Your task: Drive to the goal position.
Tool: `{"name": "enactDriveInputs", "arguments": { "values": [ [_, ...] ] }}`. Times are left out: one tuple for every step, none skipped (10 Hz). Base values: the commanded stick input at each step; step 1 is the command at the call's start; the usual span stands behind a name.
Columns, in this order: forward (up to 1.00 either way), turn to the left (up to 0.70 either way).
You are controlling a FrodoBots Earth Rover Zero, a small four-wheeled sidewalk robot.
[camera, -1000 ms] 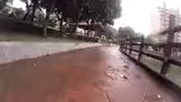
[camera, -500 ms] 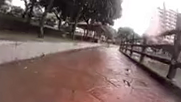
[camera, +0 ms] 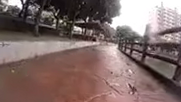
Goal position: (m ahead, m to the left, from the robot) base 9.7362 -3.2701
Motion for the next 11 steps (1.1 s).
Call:
{"name": "enactDriveInputs", "arguments": {
  "values": [
    [0.5,0.0],
    [0.5,0.0],
    [0.5,0.0],
    [0.5,0.0],
    [0.5,0.0],
    [0.5,0.0],
    [0.5,0.0],
    [0.5,0.0],
    [0.5,0.0],
    [0.5,0.0],
    [0.5,0.0]
  ]
}}
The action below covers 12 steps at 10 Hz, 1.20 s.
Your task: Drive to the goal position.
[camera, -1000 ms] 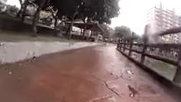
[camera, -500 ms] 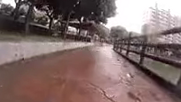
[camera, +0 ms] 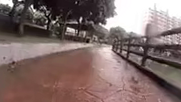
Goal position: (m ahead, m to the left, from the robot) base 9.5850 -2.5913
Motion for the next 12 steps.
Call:
{"name": "enactDriveInputs", "arguments": {
  "values": [
    [0.5,0.0],
    [0.5,0.0],
    [0.5,0.0],
    [0.5,0.0],
    [0.5,0.0],
    [0.5,0.0],
    [0.5,0.0],
    [0.5,0.0],
    [0.5,0.0],
    [0.5,0.0],
    [0.5,0.0],
    [0.5,0.0]
  ]
}}
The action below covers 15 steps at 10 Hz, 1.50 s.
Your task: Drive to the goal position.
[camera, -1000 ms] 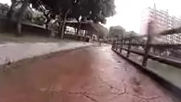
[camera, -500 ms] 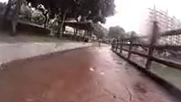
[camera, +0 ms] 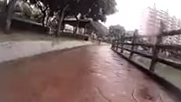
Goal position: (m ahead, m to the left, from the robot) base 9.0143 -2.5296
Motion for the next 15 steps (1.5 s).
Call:
{"name": "enactDriveInputs", "arguments": {
  "values": [
    [0.5,0.0],
    [0.5,0.0],
    [0.5,0.0],
    [0.5,0.0],
    [0.5,0.0],
    [0.5,0.0],
    [0.5,0.0],
    [0.5,0.0],
    [0.5,0.0],
    [0.5,0.0],
    [0.5,0.0],
    [0.5,0.0],
    [0.5,0.0],
    [0.5,0.0],
    [0.5,0.0]
  ]
}}
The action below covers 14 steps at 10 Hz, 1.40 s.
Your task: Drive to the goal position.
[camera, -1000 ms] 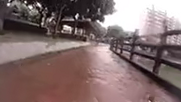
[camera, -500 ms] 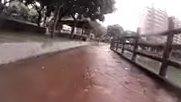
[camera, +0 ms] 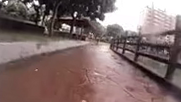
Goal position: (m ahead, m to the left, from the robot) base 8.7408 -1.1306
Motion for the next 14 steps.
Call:
{"name": "enactDriveInputs", "arguments": {
  "values": [
    [0.5,0.0],
    [0.5,0.0],
    [0.5,0.0],
    [0.5,-0.05],
    [0.5,-0.17],
    [0.5,-0.29],
    [0.5,-0.42],
    [0.5,-0.5],
    [0.5,-0.5],
    [0.5,-0.18],
    [0.5,0.0],
    [0.5,0.0],
    [0.5,0.0],
    [0.5,0.0]
  ]
}}
